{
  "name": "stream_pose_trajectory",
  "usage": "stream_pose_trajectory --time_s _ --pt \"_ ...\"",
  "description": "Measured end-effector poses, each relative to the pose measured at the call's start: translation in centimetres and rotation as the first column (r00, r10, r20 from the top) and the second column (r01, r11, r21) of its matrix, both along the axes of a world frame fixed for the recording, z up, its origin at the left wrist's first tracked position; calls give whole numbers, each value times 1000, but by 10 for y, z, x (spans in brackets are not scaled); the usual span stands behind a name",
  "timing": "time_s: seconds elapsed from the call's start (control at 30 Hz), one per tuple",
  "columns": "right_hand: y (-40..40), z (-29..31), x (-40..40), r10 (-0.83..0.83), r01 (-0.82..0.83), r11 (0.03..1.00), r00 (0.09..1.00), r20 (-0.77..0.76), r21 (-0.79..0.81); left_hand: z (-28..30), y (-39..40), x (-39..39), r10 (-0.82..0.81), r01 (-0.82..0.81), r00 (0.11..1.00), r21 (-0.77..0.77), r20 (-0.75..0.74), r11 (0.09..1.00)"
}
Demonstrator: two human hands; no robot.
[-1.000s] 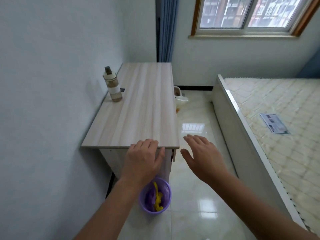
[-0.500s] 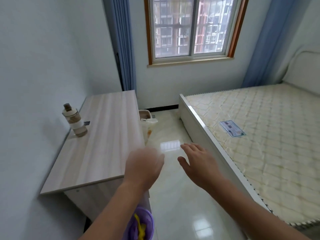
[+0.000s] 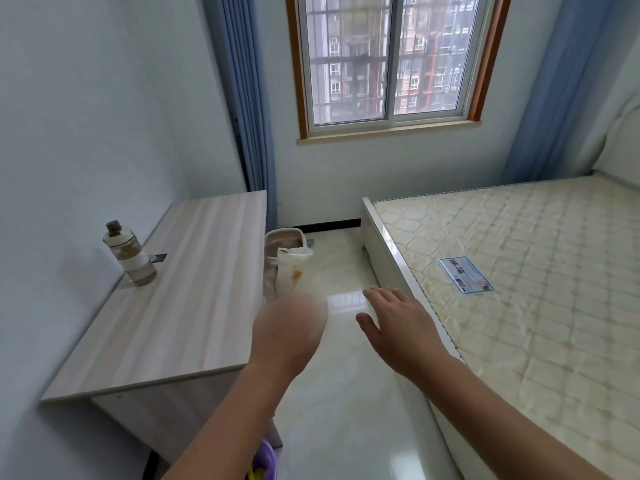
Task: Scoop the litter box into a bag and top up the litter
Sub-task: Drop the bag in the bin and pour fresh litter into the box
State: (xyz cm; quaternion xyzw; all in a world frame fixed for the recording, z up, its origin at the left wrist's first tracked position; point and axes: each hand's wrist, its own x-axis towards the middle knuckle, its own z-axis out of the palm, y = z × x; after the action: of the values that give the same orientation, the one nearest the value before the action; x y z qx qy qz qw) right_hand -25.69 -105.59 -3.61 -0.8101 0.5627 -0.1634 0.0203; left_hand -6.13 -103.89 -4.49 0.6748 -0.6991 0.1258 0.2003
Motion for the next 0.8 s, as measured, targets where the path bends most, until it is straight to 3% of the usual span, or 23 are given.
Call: stream_pose_trajectory --time_s 0.4,0.63,0.8 --pt "-113 -29 18 58 -52 995 995 -77 88 -40 -101 14 4 -5 1000 41 29 999" --pt "-204 -36 37 30 -5 991 981 -194 130 -70 -202 27 -74 76 996 33 -55 997" --pt "-262 -31 45 -6 32 992 977 -211 119 -69 -264 37 -139 139 990 38 -18 990"
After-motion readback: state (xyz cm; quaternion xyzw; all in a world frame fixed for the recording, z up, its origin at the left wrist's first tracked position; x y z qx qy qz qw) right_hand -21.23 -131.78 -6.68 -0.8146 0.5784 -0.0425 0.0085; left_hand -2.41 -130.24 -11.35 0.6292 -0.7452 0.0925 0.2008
